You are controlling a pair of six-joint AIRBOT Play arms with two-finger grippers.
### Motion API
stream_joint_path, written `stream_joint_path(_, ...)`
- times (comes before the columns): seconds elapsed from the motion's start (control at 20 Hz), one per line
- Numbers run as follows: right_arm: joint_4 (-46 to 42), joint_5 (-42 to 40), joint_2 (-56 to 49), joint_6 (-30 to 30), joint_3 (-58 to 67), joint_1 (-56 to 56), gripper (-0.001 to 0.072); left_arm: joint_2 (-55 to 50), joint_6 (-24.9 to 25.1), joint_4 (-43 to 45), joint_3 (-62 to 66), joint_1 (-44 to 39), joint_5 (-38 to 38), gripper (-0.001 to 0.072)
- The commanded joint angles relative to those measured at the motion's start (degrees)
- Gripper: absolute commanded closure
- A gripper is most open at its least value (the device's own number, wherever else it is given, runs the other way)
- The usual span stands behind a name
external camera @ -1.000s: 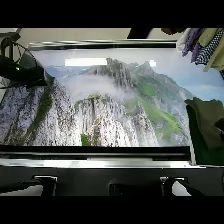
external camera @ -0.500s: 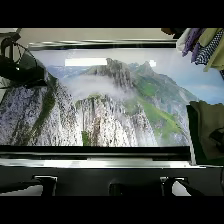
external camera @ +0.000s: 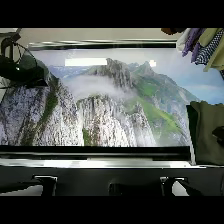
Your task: Fold the clothes and pants, and hang the long-sleeved shirts on hangers.
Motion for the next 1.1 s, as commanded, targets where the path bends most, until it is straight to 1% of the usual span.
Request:
stream_joint_path(0.0,22.5,-15.0,4.0,-11.7,6.5,0.2,0.0569,0.0,0.0,0.0,-0.1,-0.4,0.3,0.0691)
stream_joint_path(0.05,31.1,-18.1,4.8,-16.6,7.6,1.4,0.0599,0.4,0.2,0.1,-0.7,-1.2,1.2,0.0691)
stream_joint_path(0.1,37.8,-19.3,5.1,-21.0,8.1,4.3,0.0605,1.5,1.7,0.1,-2.5,-2.0,2.8,0.0692)
stream_joint_path(0.15,41.5,-19.1,5.1,-24.4,8.1,8.2,0.0653,3.9,3.4,0.2,-6.4,-3.2,5.9,0.0692)
stream_joint_path(0.2,42.5,-18.9,5.0,-27.2,8.0,13.6,0.0681,7.1,4.5,0.2,-11.6,-4.5,9.8,0.0692)
stream_joint_path(0.25,42.2,-19.0,5.0,-28.5,8.0,19.1,0.0682,11.3,5.7,0.2,-18.6,-6.1,14.2,0.0692)
stream_joint_path(0.35,40.3,-19.7,5.0,-29.3,8.0,30.3,0.0682,20.1,6.1,0.2,-32.9,-8.3,20.6,0.0691)
stream_joint_path(0.4,39.5,-19.9,5.0,-29.3,8.0,34.6,0.0682,24.0,6.1,0.2,-39.0,-9.0,22.3,0.0691)
stream_joint_path(0.5,38.6,-19.8,5.0,-29.3,8.0,40.6,0.0681,29.4,6.1,0.3,-46.4,-9.0,23.1,0.0690)
stream_joint_path(0.65,38.4,-20.2,5.0,-31.6,8.0,43.8,0.0679,32.4,6.1,1.3,-49.9,-8.9,22.3,0.0689)
stream_joint_path(0.8,38.4,-17.7,5.1,-31.2,8.0,43.6,0.0679,32.2,6.1,1.4,-49.9,-8.9,21.1,0.0689)
stream_joint_path(1.05,38.4,-17.7,5.1,-31.2,8.0,43.6,0.0680,32.2,6.1,1.3,-49.9,-8.9,21.1,0.0688)
